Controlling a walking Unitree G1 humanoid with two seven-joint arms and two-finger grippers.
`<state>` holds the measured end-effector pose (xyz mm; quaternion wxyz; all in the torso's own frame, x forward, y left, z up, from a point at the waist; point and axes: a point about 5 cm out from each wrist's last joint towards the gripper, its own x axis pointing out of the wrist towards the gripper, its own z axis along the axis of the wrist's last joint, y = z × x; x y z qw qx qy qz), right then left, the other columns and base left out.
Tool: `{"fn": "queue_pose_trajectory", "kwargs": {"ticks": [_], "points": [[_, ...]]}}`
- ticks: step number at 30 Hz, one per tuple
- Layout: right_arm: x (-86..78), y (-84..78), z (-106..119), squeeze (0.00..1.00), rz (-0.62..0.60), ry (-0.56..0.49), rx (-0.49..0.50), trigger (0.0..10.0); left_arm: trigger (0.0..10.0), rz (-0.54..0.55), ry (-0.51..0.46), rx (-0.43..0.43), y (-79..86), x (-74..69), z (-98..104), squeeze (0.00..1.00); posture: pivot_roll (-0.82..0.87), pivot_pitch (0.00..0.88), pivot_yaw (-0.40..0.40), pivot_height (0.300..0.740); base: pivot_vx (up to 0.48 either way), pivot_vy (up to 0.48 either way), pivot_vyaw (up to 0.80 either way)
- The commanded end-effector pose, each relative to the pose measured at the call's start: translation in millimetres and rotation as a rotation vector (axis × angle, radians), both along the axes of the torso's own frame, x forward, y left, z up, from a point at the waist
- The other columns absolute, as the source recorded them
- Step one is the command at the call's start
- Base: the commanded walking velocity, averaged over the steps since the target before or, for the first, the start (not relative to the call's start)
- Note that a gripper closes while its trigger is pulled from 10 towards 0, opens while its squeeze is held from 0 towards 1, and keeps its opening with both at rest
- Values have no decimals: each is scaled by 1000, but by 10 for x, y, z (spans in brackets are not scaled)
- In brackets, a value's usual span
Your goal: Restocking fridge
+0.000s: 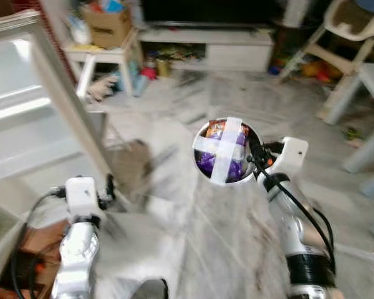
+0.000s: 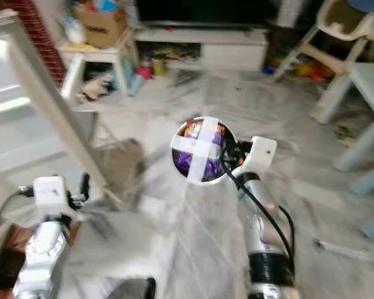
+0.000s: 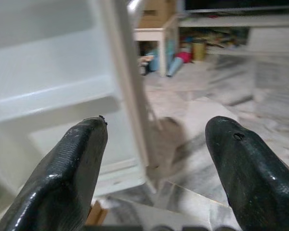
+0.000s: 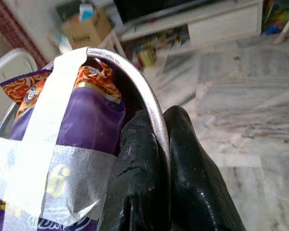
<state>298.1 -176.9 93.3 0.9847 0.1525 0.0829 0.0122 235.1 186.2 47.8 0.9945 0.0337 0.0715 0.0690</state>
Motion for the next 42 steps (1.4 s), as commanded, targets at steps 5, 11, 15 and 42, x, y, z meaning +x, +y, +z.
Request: {"fn": "queue_pose_trajectory", "kwargs": {"ticks": [5,11,15,42], "points": [[74,122,72,0,48,-32,15,10000,10000,53,-33,27,111,26,59,0,153,0,-35,740,0,0,800],[85,176,49,0,76,-25,11,10000,10000,66,-27,24,125,-25,10,0,143,0,-32,740,0,0,800],[58,100,-13,0,38,-1,21,10000,10000,58,-22,26,82,-29,-3,0,144,0,-30,740,0,0,800],[21,68,-99,0,26,30,23,10000,10000,70,-36,-82,85,39,14,0,118,0,-9,740,0,0,800]]}}
